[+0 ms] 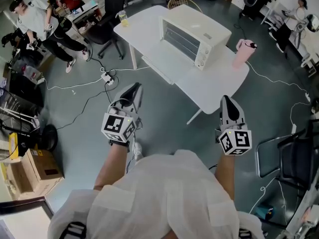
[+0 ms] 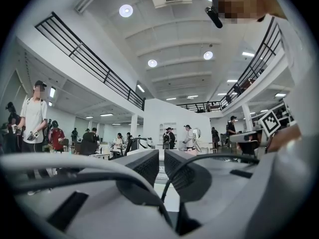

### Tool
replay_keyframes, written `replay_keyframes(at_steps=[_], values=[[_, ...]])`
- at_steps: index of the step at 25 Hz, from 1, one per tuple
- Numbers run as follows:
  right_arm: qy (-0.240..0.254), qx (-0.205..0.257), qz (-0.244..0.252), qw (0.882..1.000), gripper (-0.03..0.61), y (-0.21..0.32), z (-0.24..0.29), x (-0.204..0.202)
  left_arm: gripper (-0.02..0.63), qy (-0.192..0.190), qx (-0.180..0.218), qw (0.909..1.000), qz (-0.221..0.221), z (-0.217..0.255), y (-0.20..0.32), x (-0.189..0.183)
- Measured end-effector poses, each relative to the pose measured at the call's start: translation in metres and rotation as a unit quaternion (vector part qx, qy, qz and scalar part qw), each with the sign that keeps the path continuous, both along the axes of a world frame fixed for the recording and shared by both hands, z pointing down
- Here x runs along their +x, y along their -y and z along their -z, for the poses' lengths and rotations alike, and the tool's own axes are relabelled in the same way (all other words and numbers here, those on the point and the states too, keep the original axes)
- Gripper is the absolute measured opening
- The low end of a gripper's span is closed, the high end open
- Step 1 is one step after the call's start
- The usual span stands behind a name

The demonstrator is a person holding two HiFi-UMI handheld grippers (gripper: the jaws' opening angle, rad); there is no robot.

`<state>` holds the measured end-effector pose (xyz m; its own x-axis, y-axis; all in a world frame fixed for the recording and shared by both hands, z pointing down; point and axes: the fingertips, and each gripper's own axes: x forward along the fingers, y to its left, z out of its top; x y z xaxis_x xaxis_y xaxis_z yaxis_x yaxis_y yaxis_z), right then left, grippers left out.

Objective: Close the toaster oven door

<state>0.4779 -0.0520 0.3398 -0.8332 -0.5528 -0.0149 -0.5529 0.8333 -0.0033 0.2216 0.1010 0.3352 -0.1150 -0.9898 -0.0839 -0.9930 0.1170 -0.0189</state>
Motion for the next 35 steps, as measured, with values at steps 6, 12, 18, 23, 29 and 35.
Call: replay_keyframes(at_steps=[6,12,18,23,29,35], values=[[0.002,-0.003,0.003,1.0,0.002,0.003,0.0,0.0,0.028,-0.002,0.001,1.0,0.0,0.002,0.002,0.0],[0.035,-0.012,0.01,0.999,0.003,0.006,0.006,0.001,0.029,-0.008,0.005,1.0,0.001,0.003,0.003,-0.001],[0.029,-0.01,0.016,0.999,0.003,0.009,0.004,-0.006,0.028,-0.005,0.002,1.0,0.007,0.002,0.004,-0.006],[0.027,-0.01,0.019,0.999,0.003,0.008,0.003,-0.015,0.029,-0.007,-0.002,0.9999,0.015,-0.001,-0.004,-0.014],[0.026,-0.012,0.024,0.999,0.003,0.01,0.001,-0.038,0.029,-0.014,-0.005,0.9994,0.032,-0.006,-0.015,-0.038],[0.029,-0.015,0.016,0.999,0.005,0.009,0.004,-0.072,0.029,-0.025,-0.004,0.9986,0.046,-0.01,-0.033,-0.078]])
